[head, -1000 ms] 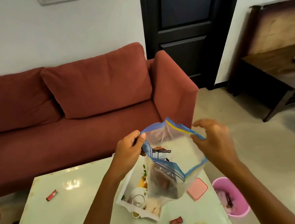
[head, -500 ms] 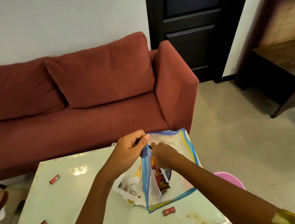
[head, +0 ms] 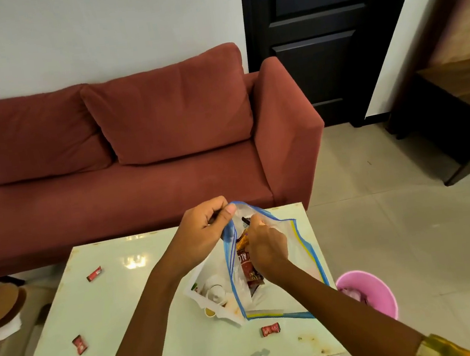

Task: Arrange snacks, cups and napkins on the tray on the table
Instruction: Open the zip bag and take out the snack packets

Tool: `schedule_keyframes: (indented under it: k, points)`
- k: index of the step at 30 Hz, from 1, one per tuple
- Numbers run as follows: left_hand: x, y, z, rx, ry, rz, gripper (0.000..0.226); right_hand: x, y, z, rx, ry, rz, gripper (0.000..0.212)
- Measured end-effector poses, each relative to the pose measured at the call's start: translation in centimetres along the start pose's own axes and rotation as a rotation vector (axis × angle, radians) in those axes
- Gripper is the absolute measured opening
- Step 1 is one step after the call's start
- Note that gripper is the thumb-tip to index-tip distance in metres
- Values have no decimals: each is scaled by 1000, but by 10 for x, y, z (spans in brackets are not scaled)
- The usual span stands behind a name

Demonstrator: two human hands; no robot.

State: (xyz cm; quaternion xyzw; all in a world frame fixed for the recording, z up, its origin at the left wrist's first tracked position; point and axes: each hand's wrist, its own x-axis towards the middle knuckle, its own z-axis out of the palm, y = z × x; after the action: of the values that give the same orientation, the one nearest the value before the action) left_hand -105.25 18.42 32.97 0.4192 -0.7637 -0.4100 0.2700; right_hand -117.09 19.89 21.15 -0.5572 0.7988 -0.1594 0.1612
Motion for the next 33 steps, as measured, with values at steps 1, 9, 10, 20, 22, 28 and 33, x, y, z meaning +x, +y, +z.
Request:
schedule_keyframes:
  k: [1, 9, 10, 20, 22, 28, 33]
  points:
    - [0, 0, 0, -5, 14, -6, 34, 0, 1, 2, 24, -25, 35, 14]
    - [-1, -1, -3, -17, 94, -14, 34, -14, 13, 17, 190, -323, 105, 70]
    - [-2, -2, -5, -15, 105, -16, 34, -15, 14, 18, 219, -340, 105, 71]
    - [-11, -26, -12, 28, 228, -154, 36, -10, -4, 7, 441, -207, 64, 51]
    - [-14, -34, -14, -19, 255, -214, 35, -13, -7, 0, 498, -184, 39, 50]
    - [-25, -63, -23, -82, 326, -320, 30, -24, -14, -24, 841, -147, 64, 36]
    - [-29, -86, -28, -101, 419, -387, 31, -16, -18, -45, 1119, -150, 102, 20]
